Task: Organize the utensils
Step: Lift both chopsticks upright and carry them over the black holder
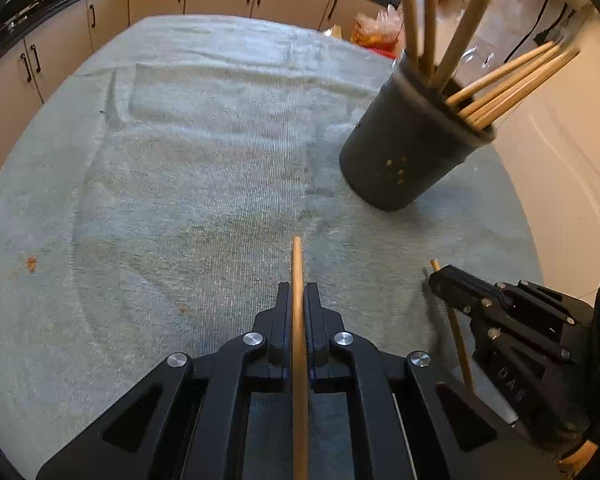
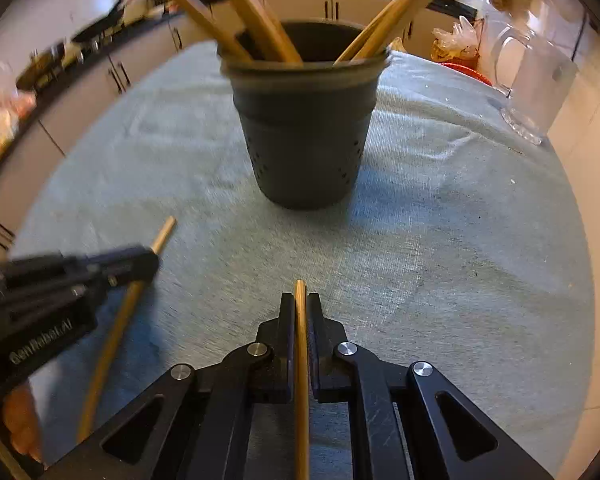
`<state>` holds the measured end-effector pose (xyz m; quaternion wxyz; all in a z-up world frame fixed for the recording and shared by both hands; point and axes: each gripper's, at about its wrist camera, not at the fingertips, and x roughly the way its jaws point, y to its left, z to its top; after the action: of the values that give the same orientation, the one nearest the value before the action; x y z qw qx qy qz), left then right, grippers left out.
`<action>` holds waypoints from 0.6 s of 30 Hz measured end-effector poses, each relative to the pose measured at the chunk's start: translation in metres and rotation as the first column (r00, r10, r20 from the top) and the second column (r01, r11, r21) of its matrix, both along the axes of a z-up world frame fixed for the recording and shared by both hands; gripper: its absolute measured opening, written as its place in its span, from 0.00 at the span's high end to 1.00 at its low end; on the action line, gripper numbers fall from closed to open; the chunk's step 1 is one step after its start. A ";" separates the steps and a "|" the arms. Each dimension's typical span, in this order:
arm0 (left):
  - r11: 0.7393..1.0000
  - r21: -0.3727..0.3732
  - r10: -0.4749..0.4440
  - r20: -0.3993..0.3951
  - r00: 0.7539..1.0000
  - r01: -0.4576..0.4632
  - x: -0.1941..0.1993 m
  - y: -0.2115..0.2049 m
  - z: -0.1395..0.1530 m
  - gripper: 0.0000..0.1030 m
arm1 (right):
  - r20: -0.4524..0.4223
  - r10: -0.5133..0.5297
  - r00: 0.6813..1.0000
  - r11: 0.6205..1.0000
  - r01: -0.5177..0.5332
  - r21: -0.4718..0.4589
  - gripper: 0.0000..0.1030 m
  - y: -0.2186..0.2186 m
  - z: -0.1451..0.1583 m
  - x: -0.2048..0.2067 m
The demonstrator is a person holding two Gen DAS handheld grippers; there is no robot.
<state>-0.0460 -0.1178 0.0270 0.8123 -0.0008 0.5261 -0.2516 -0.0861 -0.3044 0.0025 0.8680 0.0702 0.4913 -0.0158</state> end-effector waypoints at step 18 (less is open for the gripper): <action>0.989 -0.151 0.048 0.362 0.931 0.008 -0.088 0.041 0.140 0.95 | 0.498 -0.092 0.862 0.996 0.080 0.045 0.94 -0.017 0.140 -0.103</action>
<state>-0.1336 -0.0767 0.1668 0.8961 -0.0204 0.3457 -0.2777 -0.1889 -0.3218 0.1421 0.9630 0.1035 0.2468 -0.0303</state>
